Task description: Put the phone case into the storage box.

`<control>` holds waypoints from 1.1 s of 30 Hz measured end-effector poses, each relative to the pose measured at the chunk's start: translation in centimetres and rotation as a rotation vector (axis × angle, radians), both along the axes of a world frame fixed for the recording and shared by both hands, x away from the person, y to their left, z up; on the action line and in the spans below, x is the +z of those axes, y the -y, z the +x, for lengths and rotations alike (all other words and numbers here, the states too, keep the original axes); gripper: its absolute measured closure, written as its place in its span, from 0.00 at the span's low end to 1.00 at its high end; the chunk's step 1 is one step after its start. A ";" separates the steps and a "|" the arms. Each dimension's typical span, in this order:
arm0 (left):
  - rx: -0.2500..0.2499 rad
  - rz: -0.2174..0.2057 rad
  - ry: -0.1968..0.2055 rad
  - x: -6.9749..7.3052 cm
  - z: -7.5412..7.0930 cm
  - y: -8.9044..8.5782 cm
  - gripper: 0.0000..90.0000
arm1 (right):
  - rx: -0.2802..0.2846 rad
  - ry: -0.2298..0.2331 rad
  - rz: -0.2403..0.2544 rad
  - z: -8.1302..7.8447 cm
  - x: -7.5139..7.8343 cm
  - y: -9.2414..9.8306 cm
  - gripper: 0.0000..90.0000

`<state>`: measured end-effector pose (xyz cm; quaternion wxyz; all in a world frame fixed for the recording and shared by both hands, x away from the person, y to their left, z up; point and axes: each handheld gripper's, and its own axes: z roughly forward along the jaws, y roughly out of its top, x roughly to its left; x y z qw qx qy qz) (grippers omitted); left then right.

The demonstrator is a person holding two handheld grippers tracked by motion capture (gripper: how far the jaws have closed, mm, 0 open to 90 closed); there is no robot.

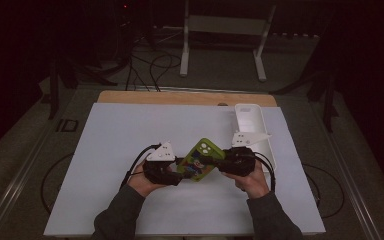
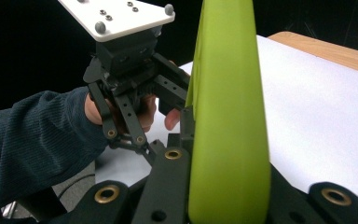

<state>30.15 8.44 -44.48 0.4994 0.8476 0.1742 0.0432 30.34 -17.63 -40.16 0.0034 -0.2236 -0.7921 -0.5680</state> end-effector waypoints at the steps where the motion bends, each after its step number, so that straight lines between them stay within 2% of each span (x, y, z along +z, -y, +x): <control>1: -0.008 -0.002 -0.003 -0.1 0.0 0.0 0.64 | 0.000 0.001 -0.004 0.0 0.0 0.1 0.98; 5: -0.038 0.001 -0.009 -0.2 -0.1 -0.1 0.74 | 0.008 0.007 -0.012 0.1 0.0 0.2 0.98; 8: -0.048 0.018 -0.016 -0.4 0.1 0.0 0.78 | 0.013 0.011 -0.021 0.1 0.0 0.2 0.97; 11: -0.058 0.024 -0.018 -0.6 0.0 0.0 0.85 | 0.008 0.012 -0.034 0.2 -0.1 0.1 0.87; 14: -0.058 0.020 -0.018 -0.6 -0.1 0.1 0.86 | 0.000 0.012 -0.036 0.2 -0.1 0.1 0.81; 18: -0.048 0.022 0.005 -0.6 -0.3 0.1 0.86 | -0.018 0.000 -0.031 0.2 -0.1 0.1 0.70; 23: -0.022 0.018 0.024 -0.4 -0.3 -0.1 0.87 | -0.090 -0.015 -0.040 0.4 -0.3 0.2 0.46; 25: -0.003 0.018 0.034 -0.4 -0.3 -0.2 0.87 | -0.118 -0.017 -0.040 0.5 -0.3 0.3 0.39; 26: -0.003 0.018 0.034 -0.4 -0.3 -0.2 0.87 | -0.118 -0.017 -0.040 0.5 -0.3 0.3 0.39; 28: 0.020 0.012 0.039 -0.4 -0.2 -0.3 0.87 | -0.178 -0.024 -0.054 0.5 -0.3 0.2 0.28; 33: 0.040 0.019 0.042 -0.5 -0.2 -0.3 0.87 | -0.231 -0.027 -0.061 0.3 -0.3 0.3 0.17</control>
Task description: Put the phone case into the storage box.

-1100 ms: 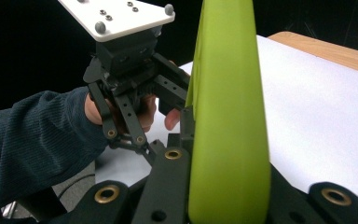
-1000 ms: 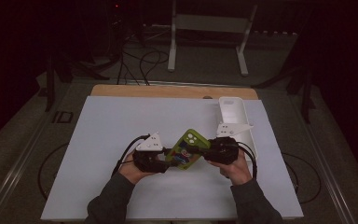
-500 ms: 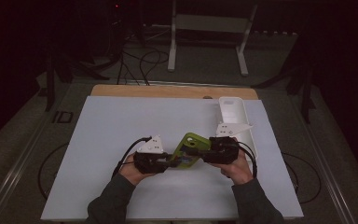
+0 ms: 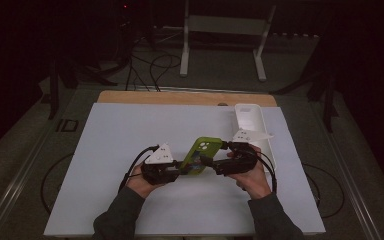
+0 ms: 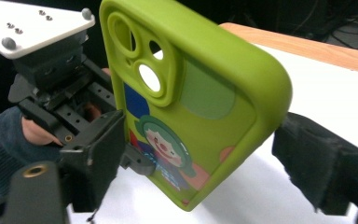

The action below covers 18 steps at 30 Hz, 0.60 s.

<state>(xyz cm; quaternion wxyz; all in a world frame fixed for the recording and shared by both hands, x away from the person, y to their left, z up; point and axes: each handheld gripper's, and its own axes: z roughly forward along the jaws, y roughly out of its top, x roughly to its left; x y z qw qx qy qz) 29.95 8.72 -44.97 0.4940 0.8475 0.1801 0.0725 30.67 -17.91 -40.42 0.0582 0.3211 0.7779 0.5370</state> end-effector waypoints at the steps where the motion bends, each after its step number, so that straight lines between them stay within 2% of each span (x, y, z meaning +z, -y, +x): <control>1: 0.005 0.004 0.005 0.0 0.0 0.0 0.87 | -0.008 0.000 0.000 0.0 0.0 0.0 0.16; 6: 0.031 0.007 0.012 -0.1 0.0 0.2 0.87 | -0.037 0.000 0.007 -0.2 0.1 0.1 0.15; 9: 0.063 0.011 0.017 -0.2 0.0 0.3 0.87 | -0.051 0.005 0.015 -0.3 0.2 0.1 0.15; 18: 0.107 0.017 0.008 -0.4 0.0 0.5 0.86 | -0.104 0.010 0.036 -0.4 0.4 0.2 0.12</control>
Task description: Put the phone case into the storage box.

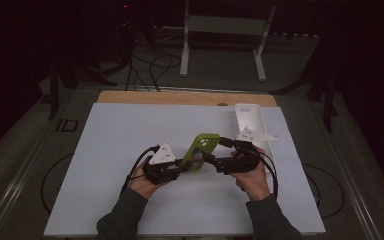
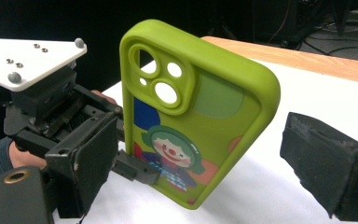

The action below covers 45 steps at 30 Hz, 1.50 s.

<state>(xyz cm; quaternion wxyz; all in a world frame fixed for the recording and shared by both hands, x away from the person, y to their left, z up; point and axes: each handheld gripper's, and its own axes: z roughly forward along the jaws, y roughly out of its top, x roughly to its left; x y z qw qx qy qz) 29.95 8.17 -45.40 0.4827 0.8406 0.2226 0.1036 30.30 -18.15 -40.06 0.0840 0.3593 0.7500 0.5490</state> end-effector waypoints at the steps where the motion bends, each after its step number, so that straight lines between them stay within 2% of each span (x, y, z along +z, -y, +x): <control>1: 0.006 0.003 0.003 0.0 0.0 0.0 0.86 | -0.003 -0.001 0.003 0.0 0.0 0.0 0.12; 12: 0.061 0.020 -0.002 -0.3 0.1 0.5 0.86 | -0.061 0.015 0.013 -0.2 0.3 -0.3 0.14; 24: 0.116 0.010 0.006 -0.3 -0.1 0.8 0.86 | -0.097 0.018 0.025 -0.2 0.3 -1.2 0.13; 34: 0.142 0.003 0.027 -0.2 -0.3 1.1 0.86 | -0.110 0.016 0.072 0.1 0.4 -1.6 0.10; 45: 0.170 -0.016 0.052 -0.2 -0.7 1.4 0.86 | -0.176 0.019 0.114 0.3 0.4 -1.8 0.10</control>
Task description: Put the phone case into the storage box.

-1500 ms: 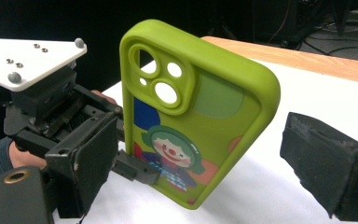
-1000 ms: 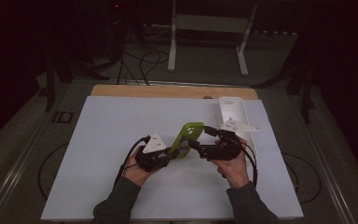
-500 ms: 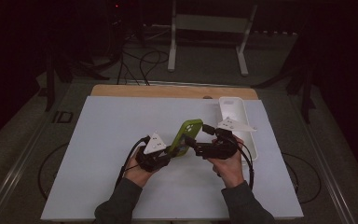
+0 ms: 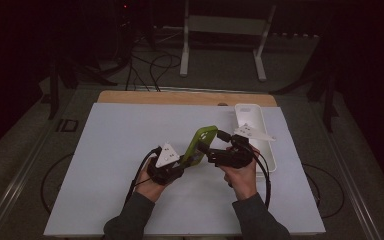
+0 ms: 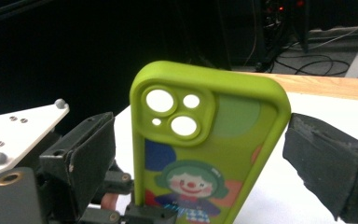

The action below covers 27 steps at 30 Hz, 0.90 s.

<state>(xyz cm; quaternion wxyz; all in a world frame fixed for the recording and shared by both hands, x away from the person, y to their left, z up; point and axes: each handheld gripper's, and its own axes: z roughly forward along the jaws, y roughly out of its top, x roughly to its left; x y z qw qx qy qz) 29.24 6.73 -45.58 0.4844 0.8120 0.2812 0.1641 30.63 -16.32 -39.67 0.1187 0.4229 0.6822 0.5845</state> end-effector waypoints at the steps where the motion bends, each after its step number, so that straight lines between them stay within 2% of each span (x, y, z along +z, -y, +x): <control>1: 0.001 0.001 0.003 0.0 0.0 0.0 0.86 | -0.002 0.000 0.008 0.0 0.0 0.0 0.10; 15: -0.008 -0.001 0.004 -0.3 -0.6 1.1 0.86 | -0.048 0.002 0.055 0.2 -0.2 -0.1 0.15; 27: -0.038 -0.044 -0.008 -0.5 -1.2 1.7 0.87 | -0.041 0.015 0.064 0.3 -0.4 0.0 0.15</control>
